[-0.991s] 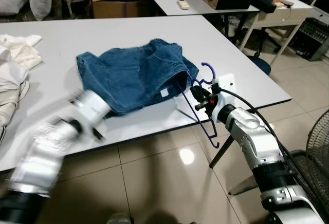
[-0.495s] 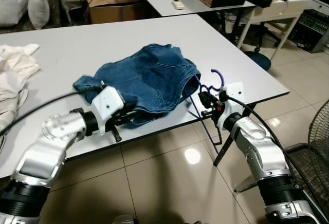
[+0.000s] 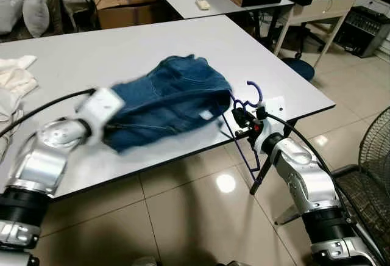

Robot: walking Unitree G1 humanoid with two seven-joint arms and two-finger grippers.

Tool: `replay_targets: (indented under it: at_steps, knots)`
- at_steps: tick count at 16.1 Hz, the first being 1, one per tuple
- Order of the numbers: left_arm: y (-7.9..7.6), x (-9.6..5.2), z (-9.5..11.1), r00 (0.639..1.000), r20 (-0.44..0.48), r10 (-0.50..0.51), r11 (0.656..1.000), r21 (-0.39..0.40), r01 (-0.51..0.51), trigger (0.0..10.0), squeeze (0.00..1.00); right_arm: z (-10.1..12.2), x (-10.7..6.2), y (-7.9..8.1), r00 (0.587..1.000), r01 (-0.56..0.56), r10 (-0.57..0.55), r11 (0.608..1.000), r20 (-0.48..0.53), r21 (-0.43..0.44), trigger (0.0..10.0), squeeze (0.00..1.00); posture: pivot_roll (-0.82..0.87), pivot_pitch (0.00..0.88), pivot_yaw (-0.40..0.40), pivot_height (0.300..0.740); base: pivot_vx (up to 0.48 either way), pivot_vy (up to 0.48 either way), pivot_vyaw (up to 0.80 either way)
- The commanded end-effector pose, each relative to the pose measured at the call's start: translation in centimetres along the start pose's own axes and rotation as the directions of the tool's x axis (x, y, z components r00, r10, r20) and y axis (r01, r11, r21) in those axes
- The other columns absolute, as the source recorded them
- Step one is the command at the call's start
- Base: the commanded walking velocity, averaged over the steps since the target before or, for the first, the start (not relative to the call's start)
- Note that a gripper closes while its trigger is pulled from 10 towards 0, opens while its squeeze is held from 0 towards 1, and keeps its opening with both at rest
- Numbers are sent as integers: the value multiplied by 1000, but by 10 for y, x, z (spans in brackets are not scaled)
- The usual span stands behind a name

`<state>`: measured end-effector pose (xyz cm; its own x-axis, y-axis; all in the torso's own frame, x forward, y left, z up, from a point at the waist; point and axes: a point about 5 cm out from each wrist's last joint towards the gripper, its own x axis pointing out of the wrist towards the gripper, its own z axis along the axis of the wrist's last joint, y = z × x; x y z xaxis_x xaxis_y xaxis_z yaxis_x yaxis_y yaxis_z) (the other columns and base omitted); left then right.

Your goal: Hang hanger

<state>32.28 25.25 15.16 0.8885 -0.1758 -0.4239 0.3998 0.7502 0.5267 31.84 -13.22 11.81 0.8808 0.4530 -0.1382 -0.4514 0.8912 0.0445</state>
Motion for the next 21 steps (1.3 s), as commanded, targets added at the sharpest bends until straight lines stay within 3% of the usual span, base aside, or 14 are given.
replay_targets:
  at_steps: [1,4,5,6,7,8,9,10,11,13,14,17,18,21]
  knots:
    - [18,-3,4,992,2,130,991,30,-130,10000,1000,6,1,1,1000,-6,7,1000,12,-20,10000,0,90,0,-37,740,0,0,0]
    - [44,-13,10,914,75,400,903,139,-407,10000,1000,7,2,6,1000,-15,15,1000,20,-14,10000,0,93,0,-47,740,0,0,0]
    - [46,-12,14,892,115,438,878,159,-451,10000,1000,8,3,6,1000,-7,7,1000,26,-6,10000,0,95,0,-48,740,0,0,0]
    - [40,-7,13,918,116,380,912,122,-392,10000,1000,8,4,7,1000,-6,6,1000,26,-5,10000,0,93,0,-48,740,0,0,0]
    - [20,0,5,979,70,194,980,32,-196,10000,1000,8,5,8,1000,-10,10,1000,26,-6,10000,0,95,0,-47,740,0,0,0]
    - [6,1,7,992,101,73,997,-18,-71,10000,1000,8,5,9,1000,-14,14,1000,25,-6,10000,0,95,0,-47,740,0,0,0]
    - [-15,-3,12,977,178,-115,991,-49,126,10000,1000,7,5,11,1000,-20,20,1000,23,-7,10000,0,96,0,-48,740,0,0,0]
    - [-24,-6,13,962,195,-191,978,-45,204,10000,1000,7,5,12,1000,-22,22,1000,22,-7,10000,0,96,0,-48,740,0,0,0]
    - [-36,-13,9,923,191,-335,937,-31,347,10000,1000,7,6,13,999,-25,25,1000,20,-6,10000,0,97,0,-47,740,0,0,0]
    - [-43,-22,9,864,215,-454,882,-25,470,10000,1000,6,6,14,999,-27,27,1000,19,-4,10000,0,98,0,-48,740,0,0,0]
    - [-47,-30,18,800,274,-534,827,-26,561,10000,1000,6,7,15,999,-29,29,1000,17,-3,10000,0,101,0,-50,740,0,0,0]
    - [-55,-31,36,742,365,-562,793,-15,609,10000,1000,6,8,15,999,-30,30,1000,16,-4,10000,0,100,0,-49,740,0,0,0]
    - [-68,-29,61,662,496,-563,755,-18,656,10000,1000,7,8,14,999,-29,29,1000,17,-4,10000,0,97,0,-46,740,0,0,0]
    - [-83,-19,88,581,635,-509,706,-77,704,10000,1000,8,9,13,1000,-24,24,1000,15,-2,10000,0,86,0,-40,740,0,0,0]
